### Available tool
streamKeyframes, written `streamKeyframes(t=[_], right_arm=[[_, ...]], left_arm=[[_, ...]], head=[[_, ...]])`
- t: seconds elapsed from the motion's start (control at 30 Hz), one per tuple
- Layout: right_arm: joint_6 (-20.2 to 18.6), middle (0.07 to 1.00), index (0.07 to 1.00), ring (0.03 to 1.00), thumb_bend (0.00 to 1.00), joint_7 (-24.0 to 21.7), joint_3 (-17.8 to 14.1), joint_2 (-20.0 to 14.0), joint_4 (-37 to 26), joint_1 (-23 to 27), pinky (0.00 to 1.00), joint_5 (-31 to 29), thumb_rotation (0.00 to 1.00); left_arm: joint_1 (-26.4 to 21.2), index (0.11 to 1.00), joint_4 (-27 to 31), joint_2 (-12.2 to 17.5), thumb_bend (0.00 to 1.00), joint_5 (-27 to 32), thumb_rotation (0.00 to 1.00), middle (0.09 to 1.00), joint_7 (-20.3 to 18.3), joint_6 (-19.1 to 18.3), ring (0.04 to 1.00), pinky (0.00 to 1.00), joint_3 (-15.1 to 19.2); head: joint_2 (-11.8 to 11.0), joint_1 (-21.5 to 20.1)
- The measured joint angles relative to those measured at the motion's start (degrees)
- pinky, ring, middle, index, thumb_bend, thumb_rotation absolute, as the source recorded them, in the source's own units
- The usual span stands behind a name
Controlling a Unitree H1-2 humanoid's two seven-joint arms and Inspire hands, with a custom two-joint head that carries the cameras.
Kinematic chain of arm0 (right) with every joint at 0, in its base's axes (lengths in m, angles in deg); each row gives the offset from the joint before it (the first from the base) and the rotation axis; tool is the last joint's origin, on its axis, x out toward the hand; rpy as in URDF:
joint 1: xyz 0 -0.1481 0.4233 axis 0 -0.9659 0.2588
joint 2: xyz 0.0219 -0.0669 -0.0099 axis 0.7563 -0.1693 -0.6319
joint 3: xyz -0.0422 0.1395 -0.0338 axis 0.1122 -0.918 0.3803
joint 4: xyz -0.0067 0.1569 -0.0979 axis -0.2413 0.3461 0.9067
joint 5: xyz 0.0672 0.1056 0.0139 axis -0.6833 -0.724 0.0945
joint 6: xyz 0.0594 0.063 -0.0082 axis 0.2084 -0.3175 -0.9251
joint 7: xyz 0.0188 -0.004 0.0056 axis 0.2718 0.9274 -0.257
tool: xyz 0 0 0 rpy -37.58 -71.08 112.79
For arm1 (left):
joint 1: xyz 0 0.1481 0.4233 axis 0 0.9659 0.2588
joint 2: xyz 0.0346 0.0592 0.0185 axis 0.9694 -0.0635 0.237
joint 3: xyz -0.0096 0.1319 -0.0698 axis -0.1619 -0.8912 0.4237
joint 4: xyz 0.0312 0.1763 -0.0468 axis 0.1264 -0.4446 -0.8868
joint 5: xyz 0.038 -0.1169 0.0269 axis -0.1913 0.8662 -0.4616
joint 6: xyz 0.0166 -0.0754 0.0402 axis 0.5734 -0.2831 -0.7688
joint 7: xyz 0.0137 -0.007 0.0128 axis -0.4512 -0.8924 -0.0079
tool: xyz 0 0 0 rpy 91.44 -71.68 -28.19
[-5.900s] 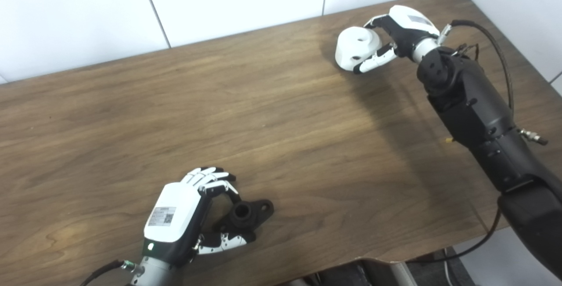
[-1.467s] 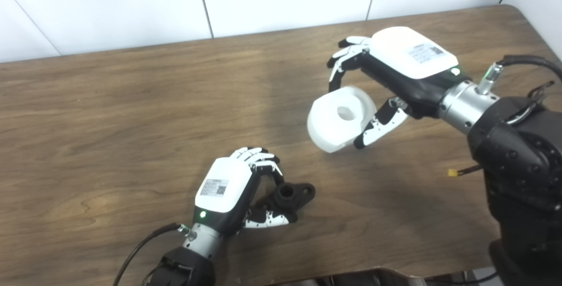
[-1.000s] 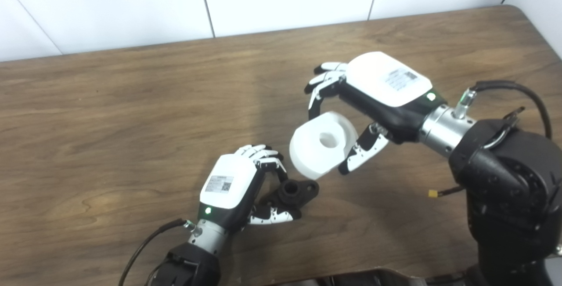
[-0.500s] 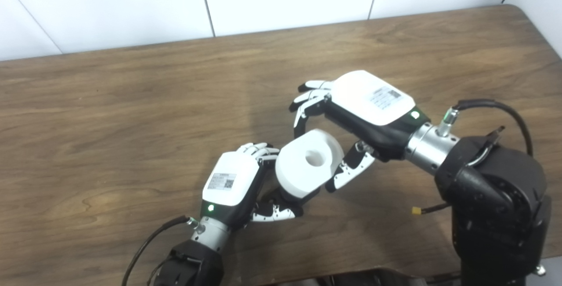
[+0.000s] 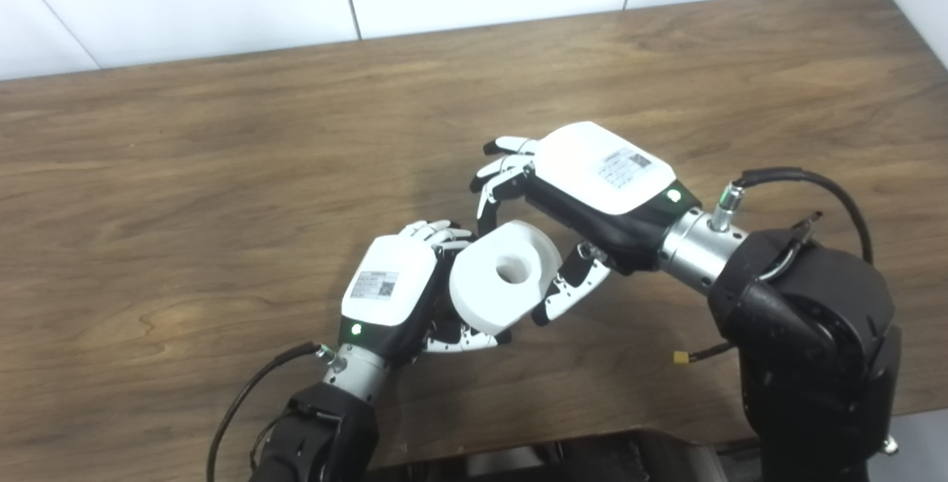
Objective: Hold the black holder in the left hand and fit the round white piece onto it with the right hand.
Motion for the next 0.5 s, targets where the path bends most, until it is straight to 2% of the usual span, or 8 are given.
streamKeyframes(t=[0.5], right_arm=[[-0.08, 0.803, 0.487, 0.918, 0.51, 0.02, 1.33, -1.13, 0.98, -1.02, 0.83, 1.55, 0.15]], left_arm=[[0.00, 0.487, 0.88, -0.19, 0.52, -0.69, 0.05, 0.759, -1.36, -0.72, 0.837, 0.86, -0.25]], head=[[0.44, -0.09]])
